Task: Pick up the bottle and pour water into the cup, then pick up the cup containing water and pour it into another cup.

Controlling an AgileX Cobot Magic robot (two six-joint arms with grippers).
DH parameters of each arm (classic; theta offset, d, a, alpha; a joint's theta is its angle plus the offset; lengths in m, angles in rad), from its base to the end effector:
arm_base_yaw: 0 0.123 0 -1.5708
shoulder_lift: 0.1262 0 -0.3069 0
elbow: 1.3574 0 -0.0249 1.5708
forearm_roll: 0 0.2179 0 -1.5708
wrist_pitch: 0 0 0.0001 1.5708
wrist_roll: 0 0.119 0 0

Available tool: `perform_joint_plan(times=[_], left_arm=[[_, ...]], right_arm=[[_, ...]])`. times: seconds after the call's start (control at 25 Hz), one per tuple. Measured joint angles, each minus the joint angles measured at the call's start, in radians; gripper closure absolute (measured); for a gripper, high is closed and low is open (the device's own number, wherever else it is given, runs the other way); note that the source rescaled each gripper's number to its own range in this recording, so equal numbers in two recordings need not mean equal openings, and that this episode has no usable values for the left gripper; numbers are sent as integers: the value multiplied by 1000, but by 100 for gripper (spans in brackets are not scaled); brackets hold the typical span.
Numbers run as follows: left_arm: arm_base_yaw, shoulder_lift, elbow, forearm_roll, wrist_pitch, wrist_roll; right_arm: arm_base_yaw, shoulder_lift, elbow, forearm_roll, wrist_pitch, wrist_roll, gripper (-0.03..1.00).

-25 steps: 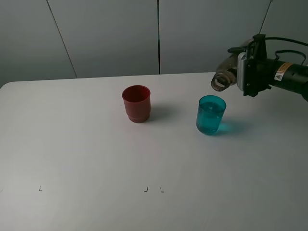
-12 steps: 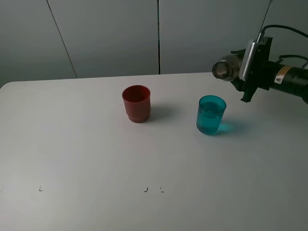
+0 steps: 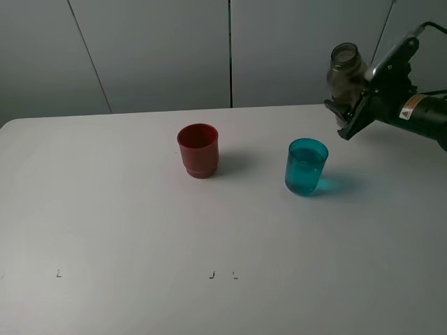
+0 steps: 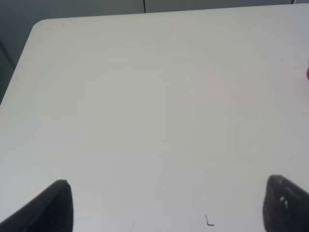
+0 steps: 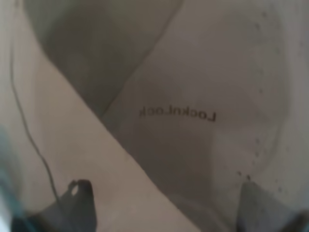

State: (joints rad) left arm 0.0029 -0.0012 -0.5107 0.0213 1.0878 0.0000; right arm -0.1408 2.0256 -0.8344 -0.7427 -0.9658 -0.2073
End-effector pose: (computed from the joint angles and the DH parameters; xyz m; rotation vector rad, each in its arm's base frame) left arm -0.0336 0.0021 0.2488 -0.0045 2.0594 0.0273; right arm 0.3891 0.0117 0.1681 -0.8625 1.5895 -0.0407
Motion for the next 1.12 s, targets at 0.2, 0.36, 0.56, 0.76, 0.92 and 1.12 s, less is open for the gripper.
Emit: perform_joint_plan(times=[0.2, 0.36, 0.56, 0.76, 0.92, 1.12], left_arm=[[0, 0, 0, 0, 0, 0], [0, 0, 0, 0, 0, 0], [0, 0, 0, 0, 0, 0], [0, 0, 0, 0, 0, 0], [0, 0, 0, 0, 0, 0], [0, 0, 0, 0, 0, 0]], right_arm=[[0, 0, 0, 114, 0, 202, 97], [0, 0, 0, 221, 5, 336, 97], [0, 5, -22, 276, 72, 409, 97], [0, 32, -70, 285, 104, 444, 97], [0, 62, -101, 285, 135, 454, 97], [0, 103, -135, 285, 143, 454, 97]])
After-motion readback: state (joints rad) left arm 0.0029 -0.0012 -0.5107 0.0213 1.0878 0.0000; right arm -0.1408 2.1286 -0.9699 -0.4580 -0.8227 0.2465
